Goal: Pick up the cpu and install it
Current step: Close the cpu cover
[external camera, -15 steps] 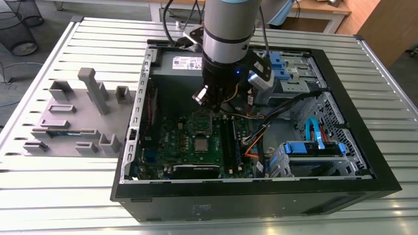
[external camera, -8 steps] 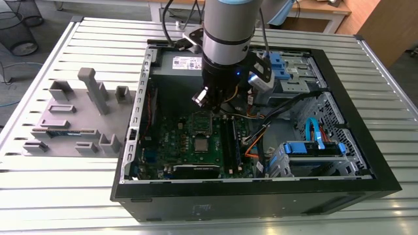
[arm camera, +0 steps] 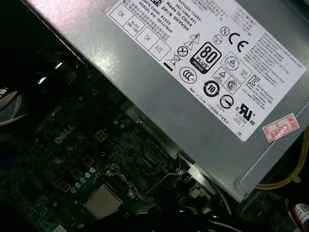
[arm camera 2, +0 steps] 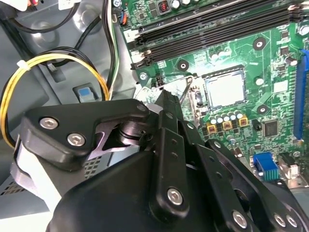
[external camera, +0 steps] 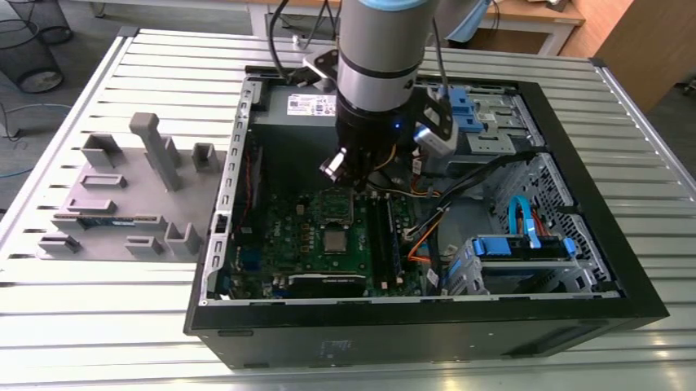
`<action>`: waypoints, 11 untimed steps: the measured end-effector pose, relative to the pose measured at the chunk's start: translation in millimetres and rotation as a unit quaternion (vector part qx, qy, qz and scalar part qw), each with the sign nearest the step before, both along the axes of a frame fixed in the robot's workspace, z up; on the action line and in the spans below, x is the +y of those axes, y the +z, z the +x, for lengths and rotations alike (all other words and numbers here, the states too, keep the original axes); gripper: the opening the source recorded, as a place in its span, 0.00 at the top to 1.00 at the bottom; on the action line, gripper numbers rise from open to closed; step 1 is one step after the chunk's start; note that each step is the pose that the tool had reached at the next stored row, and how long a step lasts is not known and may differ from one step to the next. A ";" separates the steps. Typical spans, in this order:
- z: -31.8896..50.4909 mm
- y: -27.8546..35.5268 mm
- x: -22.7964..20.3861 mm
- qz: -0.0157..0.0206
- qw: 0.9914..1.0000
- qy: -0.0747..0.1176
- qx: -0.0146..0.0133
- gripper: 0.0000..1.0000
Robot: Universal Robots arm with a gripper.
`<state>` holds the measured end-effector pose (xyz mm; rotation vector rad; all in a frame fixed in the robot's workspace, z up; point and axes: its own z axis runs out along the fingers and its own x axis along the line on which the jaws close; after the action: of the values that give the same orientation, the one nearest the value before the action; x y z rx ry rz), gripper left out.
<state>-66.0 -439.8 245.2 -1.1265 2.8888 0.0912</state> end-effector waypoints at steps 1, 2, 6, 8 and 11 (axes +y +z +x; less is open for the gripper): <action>0.0 0.0 -1.0 0.000 1.000 0.001 0.000 0.89; -0.1 0.1 -2.2 0.000 1.000 0.002 0.000 0.89; -0.4 0.2 -6.4 0.000 1.000 0.005 0.000 0.89; -0.6 0.3 -8.3 -0.001 1.000 0.007 0.000 0.89; -0.7 0.3 -11.4 -0.002 1.000 0.009 0.000 0.89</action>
<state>-66.7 -451.2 245.4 -1.1531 2.8804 0.0866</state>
